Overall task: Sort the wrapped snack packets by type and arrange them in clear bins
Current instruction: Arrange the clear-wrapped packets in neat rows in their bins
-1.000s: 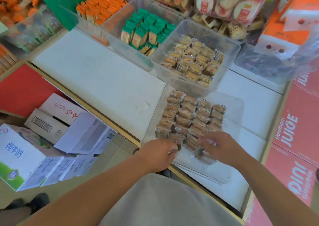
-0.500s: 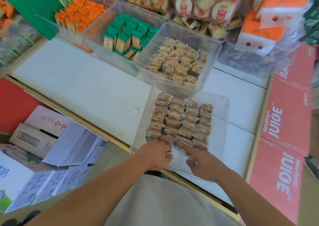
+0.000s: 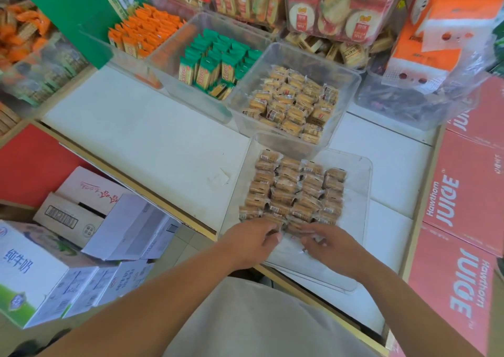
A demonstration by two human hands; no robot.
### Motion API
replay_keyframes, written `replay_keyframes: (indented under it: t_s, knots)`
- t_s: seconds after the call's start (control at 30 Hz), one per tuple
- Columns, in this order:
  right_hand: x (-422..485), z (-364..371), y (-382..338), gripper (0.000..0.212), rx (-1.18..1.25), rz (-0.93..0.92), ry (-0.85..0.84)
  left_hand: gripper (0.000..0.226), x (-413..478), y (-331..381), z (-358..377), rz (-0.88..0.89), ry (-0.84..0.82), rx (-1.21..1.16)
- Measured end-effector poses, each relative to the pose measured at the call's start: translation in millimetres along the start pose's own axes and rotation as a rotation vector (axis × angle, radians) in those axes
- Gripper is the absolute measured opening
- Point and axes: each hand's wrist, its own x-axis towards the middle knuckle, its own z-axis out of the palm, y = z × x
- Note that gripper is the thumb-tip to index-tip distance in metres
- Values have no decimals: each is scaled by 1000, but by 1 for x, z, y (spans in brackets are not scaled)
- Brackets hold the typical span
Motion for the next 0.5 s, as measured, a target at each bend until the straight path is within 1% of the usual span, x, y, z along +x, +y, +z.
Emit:
replay_keyframes:
  t_s: [0.03, 0.07, 0.13, 0.17, 0.2, 0.23, 0.27, 0.3, 0.33, 0.37, 0.43, 0.5]
  knots:
    - [-4, 0, 1, 32, 20, -10, 35, 26, -5, -2, -3, 40, 90, -25]
    - [-9, 0, 1, 28, 58, -8, 77, 22, -10, -4, -7, 85, 223, -46]
    - [-18, 3, 3, 23, 192, -31, 201, 18, -22, -16, -13, 134, 541, -7]
    - [-22, 6, 4, 22, 227, -48, 300, 22, -26, -23, -15, 103, 658, 45]
    - [-25, 8, 6, 24, 175, -78, 435, 32, -28, -29, -16, 31, 705, 94]
    - [-27, 11, 8, 26, 60, -126, 567, 44, -29, -32, -15, -57, 671, 122]
    - [-25, 14, 12, 30, -80, -167, 666, 56, -29, -32, -14, -143, 597, 100]
    - [-23, 16, 15, 34, -182, -190, 723, 64, -28, -30, -12, -200, 518, 30]
    - [-20, 16, 16, 38, -221, -201, 737, 69, -27, -29, -9, -230, 462, -28]
    - [-18, 14, 14, 39, -204, -226, 714, 71, -27, -28, -7, -232, 441, -41]
    - [-17, 9, 4, 38, -127, -293, 608, 78, -27, -30, -8, -225, 437, -11]
    - [-18, 6, -8, 35, -67, -269, 435, 83, -27, -30, -8, -211, 398, 1]
